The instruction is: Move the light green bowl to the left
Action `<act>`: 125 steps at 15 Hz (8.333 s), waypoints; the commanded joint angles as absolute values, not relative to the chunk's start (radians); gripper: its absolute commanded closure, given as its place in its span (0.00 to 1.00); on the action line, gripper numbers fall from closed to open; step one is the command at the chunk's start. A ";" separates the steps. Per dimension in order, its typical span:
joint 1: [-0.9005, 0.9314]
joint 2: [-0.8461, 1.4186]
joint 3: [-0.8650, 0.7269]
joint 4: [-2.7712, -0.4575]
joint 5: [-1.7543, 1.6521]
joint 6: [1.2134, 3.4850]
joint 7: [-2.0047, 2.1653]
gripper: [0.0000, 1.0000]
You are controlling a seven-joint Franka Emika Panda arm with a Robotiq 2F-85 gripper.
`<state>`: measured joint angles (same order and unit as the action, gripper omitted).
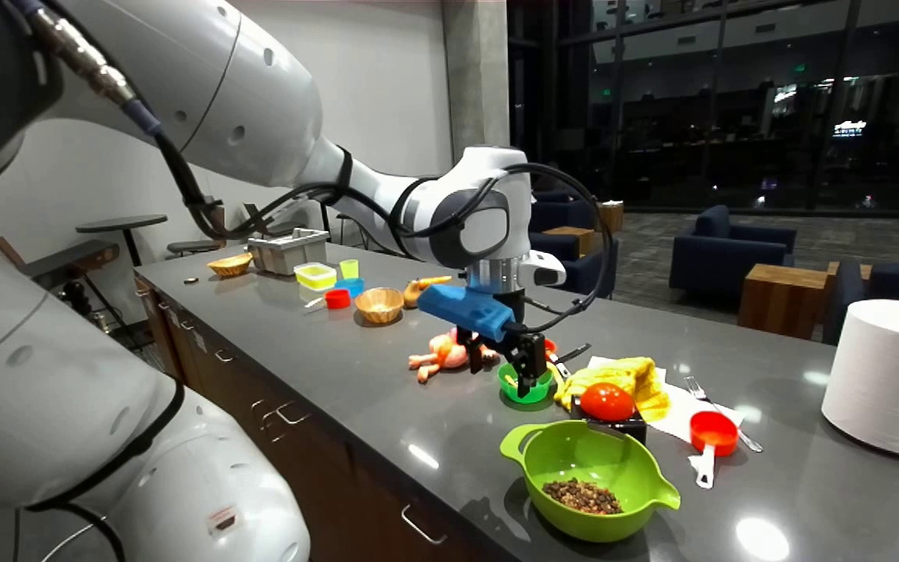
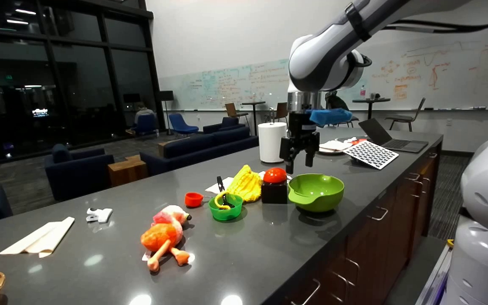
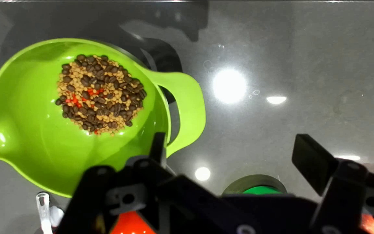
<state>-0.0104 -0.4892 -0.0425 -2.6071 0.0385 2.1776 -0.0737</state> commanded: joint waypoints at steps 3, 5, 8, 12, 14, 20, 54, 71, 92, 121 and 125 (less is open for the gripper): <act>-0.011 -0.414 -0.092 -2.567 0.100 2.178 -0.117 0.00; -0.016 -0.377 -0.097 -2.546 0.102 2.189 -0.112 0.00; -0.023 -0.302 -0.091 -2.499 0.092 2.219 -0.090 0.00; -0.027 -0.148 -0.088 -2.401 0.086 2.242 -0.078 0.00; -0.033 -0.077 -0.089 -2.351 0.085 2.238 -0.074 0.00; -0.052 0.079 -0.087 -2.253 0.070 2.251 -0.057 0.00; -0.100 0.148 -0.100 -2.210 0.069 2.177 -0.002 0.96; -0.063 -0.015 -0.082 -2.269 -0.045 2.094 0.208 0.98; 0.141 -0.193 0.136 -2.282 0.001 1.997 0.042 0.98; 0.261 0.013 0.246 -2.188 0.158 1.947 -0.587 0.98; 0.256 0.042 0.248 -2.168 0.188 1.943 -0.630 0.98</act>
